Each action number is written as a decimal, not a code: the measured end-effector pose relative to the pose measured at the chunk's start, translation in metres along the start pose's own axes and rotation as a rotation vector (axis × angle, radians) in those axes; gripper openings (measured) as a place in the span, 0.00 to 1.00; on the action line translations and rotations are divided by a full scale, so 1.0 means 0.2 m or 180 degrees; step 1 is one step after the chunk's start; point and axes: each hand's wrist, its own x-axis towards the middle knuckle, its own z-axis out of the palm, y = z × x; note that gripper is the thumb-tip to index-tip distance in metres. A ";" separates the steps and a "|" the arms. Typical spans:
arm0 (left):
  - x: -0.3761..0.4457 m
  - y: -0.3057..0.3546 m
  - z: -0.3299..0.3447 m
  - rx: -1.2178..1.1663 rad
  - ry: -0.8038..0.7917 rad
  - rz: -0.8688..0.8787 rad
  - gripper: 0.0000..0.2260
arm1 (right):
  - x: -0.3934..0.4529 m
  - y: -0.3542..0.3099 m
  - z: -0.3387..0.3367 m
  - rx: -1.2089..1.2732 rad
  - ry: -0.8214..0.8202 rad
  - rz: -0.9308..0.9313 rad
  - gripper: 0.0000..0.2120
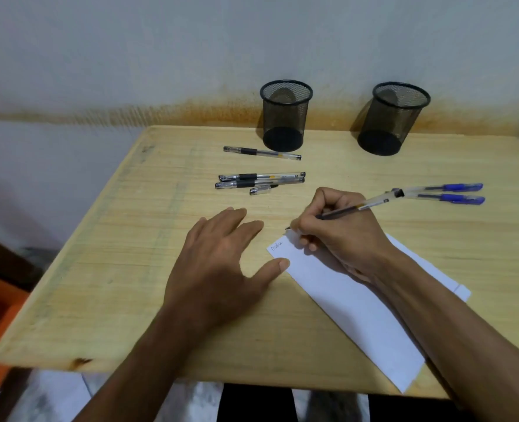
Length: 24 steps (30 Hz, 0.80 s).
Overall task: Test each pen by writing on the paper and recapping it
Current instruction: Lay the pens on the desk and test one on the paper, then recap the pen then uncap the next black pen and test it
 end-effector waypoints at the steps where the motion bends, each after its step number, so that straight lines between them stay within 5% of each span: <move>1: 0.00 0.01 -0.01 0.0020 -0.0056 -0.0060 0.32 | 0.00 0.00 -0.01 0.0050 0.0000 0.0014 0.06; 8: 0.00 0.06 -0.06 -0.0199 0.0113 -0.0286 0.31 | -0.04 -0.08 -0.04 0.0801 0.0038 0.0279 0.05; 12: 0.08 0.10 -0.07 -0.0618 0.0566 -0.0748 0.20 | -0.11 -0.16 -0.09 0.0708 0.0104 -0.0009 0.08; 24: 0.40 0.13 -0.03 0.0848 0.0284 -0.0683 0.10 | -0.34 -0.22 -0.42 0.0705 0.0361 -0.0133 0.06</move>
